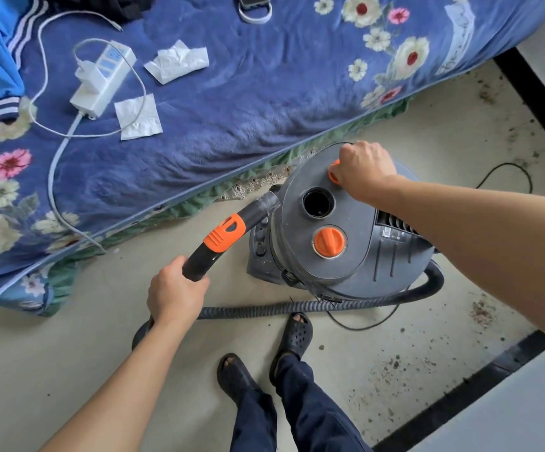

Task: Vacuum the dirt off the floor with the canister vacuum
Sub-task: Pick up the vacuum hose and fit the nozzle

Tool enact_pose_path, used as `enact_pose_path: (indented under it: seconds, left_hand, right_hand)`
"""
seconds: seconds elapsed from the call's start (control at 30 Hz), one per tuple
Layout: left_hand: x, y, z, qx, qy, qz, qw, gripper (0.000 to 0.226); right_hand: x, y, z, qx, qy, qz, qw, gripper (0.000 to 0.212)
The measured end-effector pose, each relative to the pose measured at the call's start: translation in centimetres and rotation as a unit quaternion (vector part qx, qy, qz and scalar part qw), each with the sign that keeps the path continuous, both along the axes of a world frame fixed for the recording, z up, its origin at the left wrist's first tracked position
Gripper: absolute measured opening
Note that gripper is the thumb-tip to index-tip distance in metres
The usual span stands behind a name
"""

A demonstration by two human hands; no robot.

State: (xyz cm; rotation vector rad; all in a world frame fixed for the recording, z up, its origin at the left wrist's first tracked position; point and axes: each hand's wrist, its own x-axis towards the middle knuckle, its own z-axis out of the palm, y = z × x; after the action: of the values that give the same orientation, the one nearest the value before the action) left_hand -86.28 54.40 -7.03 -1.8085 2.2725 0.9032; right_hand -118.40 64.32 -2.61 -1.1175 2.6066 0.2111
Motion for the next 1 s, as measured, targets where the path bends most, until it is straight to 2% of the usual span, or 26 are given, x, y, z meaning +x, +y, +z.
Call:
enact_pose_path:
  seconds: [0.13,0.37,0.53,0.67,0.8,0.87,1.0]
  left_hand:
    - [0.0,0.1,0.1,-0.003,0.001,-0.002,1.000,0.015]
    - [0.2,0.6,0.2,-0.009,-0.001,-0.006,1.000,0.014]
    - [0.9,0.9,0.5,-0.016,-0.002,-0.013,1.000,0.017]
    - [1.7,1.3,1.7,-0.013,0.012,-0.017,1.000,0.019]
    - [2.8,2.0,4.1,0.011,0.025,-0.027,0.999,0.017]
    - [3.1,2.3,6.0,0.028,0.044,-0.036,0.998,0.017]
    - [2.6,2.8,9.8,0.097,0.089,-0.067,0.989,0.018]
  right_hand:
    - [0.1,0.1,-0.1,-0.023,-0.020,-0.046,0.998,0.020]
    - [0.4,0.8,-1.2,-0.070,-0.058,-0.113,0.989,0.030]
    - [0.8,2.3,-1.4,-0.149,-0.117,-0.175,0.966,0.030]
    - [3.0,5.5,-1.6,-0.165,-0.116,-0.166,0.965,0.037]
    - [8.3,10.4,-1.3,-0.186,-0.082,-0.149,0.968,0.031]
    - [11.4,13.4,-0.7,-0.174,-0.093,-0.189,0.962,0.035]
    - [18.1,19.7,1.0,-0.075,-0.151,-0.300,0.939,0.040]
